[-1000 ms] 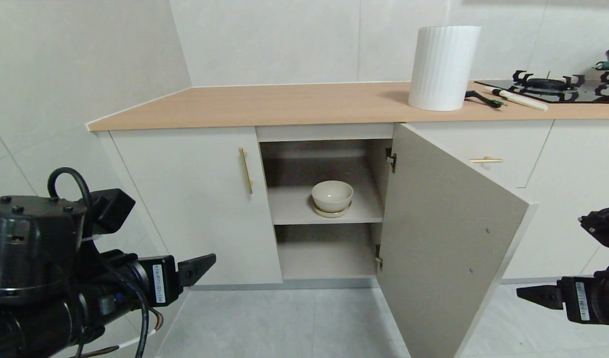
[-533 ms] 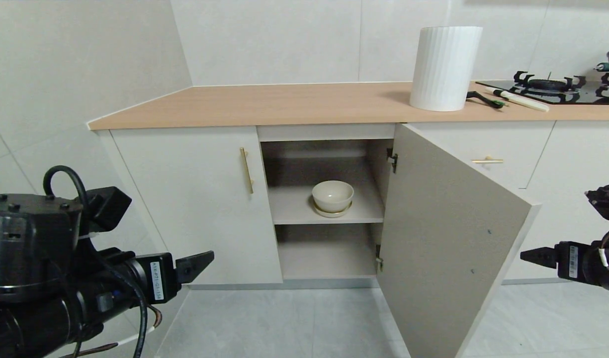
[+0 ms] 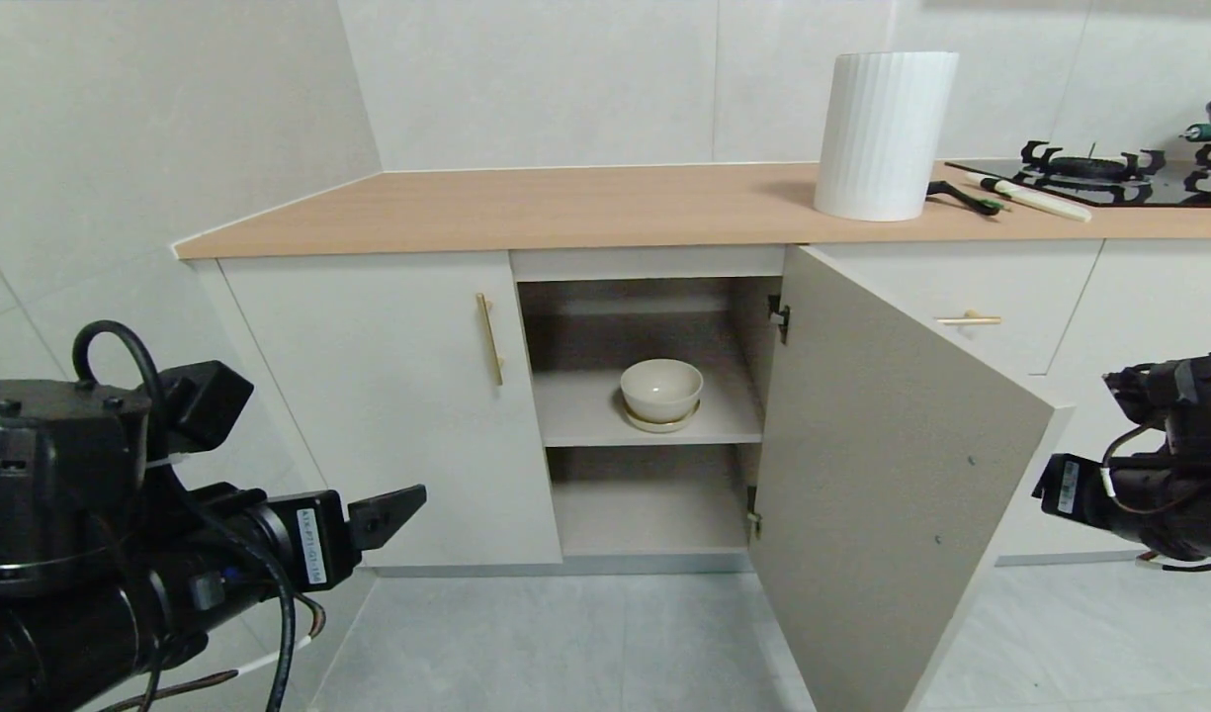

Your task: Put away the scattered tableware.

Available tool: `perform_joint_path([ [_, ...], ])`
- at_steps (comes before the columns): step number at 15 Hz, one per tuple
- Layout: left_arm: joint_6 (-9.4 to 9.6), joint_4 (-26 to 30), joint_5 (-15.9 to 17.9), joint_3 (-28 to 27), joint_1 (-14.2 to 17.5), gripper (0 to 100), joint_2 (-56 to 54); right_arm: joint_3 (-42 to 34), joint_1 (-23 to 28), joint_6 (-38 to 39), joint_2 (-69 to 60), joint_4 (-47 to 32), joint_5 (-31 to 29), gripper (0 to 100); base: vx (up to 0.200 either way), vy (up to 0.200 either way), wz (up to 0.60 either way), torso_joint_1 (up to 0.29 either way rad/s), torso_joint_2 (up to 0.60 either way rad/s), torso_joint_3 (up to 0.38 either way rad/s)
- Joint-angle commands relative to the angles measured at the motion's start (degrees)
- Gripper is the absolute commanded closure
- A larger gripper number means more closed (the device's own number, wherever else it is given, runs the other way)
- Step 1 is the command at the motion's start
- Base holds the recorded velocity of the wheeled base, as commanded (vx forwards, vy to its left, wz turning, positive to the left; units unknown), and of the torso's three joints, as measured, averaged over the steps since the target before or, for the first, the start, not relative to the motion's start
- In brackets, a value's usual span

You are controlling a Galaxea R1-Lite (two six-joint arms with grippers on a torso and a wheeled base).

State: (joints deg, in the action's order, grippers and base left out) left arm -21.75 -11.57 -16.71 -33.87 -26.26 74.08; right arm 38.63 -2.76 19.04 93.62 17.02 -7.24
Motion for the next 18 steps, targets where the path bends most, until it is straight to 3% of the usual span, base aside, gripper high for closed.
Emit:
perform_joint_path([
  [1, -0.05, -0.2, -0.1, 0.1, 0.1, 0, -0.2, 2.2, -4.6, 0.5, 4.5, 0.9, 0.6, 0, 0.000, 0.000, 0.00, 0.000, 0.00, 0.000],
  [9, 0.04, -1.4, -0.2, 0.2, 0.1, 0, 0.0, 9.7, -22.0, 0.6, 11.3, 1.0, 3.7, 0, 0.000, 0.000, 0.00, 0.000, 0.00, 0.000],
  [12, 0.13, -1.4, -0.2, 0.2, 0.1, 0, -0.1, 12.0, -23.3, 0.7, 14.0, 1.4, 3.8, 0, 0.000, 0.000, 0.00, 0.000, 0.00, 0.000],
  [14, 0.13, -1.4, -0.2, 0.3, 0.1, 0, 0.0, 14.1, -24.9, 5.8, 19.8, 6.7, 4.3, 0, 0.000, 0.000, 0.00, 0.000, 0.00, 0.000],
  [18, 0.13, -1.4, -0.2, 0.5, 0.1, 0, 0.3, 14.1, -24.9, 6.2, 24.1, 13.7, 4.3, 0, 0.000, 0.000, 0.00, 0.000, 0.00, 0.000],
])
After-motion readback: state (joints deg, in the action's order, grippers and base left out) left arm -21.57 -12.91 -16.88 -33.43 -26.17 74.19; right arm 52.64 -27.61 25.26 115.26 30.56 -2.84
